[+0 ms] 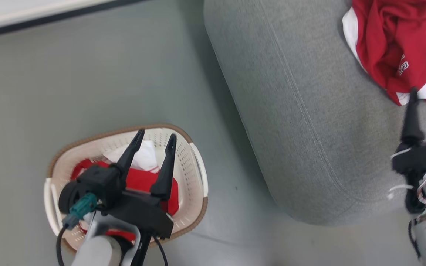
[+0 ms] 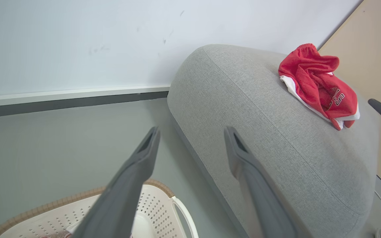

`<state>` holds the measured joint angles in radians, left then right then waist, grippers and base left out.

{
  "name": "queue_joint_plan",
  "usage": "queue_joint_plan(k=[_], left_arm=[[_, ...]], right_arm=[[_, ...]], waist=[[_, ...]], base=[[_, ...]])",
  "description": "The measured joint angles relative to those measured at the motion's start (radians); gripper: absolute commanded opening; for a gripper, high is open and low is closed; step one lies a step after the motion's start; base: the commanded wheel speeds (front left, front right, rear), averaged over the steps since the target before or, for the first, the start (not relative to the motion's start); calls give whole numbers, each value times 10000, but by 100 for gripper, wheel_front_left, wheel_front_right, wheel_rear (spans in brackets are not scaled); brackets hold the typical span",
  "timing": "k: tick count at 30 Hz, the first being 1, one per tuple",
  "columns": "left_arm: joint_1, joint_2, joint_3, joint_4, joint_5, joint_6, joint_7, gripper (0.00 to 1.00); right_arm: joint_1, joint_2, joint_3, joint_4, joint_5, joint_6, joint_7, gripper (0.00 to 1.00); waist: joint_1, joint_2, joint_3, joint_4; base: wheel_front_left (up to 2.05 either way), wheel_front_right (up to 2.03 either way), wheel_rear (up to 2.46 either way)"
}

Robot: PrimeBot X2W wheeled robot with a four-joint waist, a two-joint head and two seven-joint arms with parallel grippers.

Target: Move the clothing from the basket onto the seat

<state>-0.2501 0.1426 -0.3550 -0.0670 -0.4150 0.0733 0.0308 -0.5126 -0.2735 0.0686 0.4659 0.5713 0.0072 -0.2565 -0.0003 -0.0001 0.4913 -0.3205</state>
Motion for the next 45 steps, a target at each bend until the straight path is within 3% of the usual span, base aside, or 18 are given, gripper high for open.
queue_joint_plan(k=[10, 18, 28, 38, 45], left_arm=[[1213, -44, 849, 872, -81, 251, -1112, 100], [1991, -23, 1325, 1597, -288, 318, -1839, 100], [3173, 138, 1536, 2186, -514, 311, -2263, 100], [4491, 313, 1638, 1618, -681, 234, -2362, 100], [4578, 314, 1536, 876, -677, 234, -2364, 100]], right_arm=[[1550, 211, 1139, -1712, -1432, 113, 0, 100], [3026, 380, 1988, -2190, -2125, 194, 0, 100], [4388, 769, 2533, -2614, -2621, -163, 0, 100], [5451, 629, 2510, -3363, -2723, -518, 0, 100], [5695, 405, 2334, -4155, -2750, -635, 0, 100]], waist=[[1, 0, -1104, 844], [1, -1, -2127, 1867], [1, -1, -3663, 2960], [0, -1, -5121, 3033], [2, 0, -5049, 2677]], base=[[0, 0, 0], [0, 0, 0], [0, 0, 0], [0, 0, 0], [0, 0, 0]])
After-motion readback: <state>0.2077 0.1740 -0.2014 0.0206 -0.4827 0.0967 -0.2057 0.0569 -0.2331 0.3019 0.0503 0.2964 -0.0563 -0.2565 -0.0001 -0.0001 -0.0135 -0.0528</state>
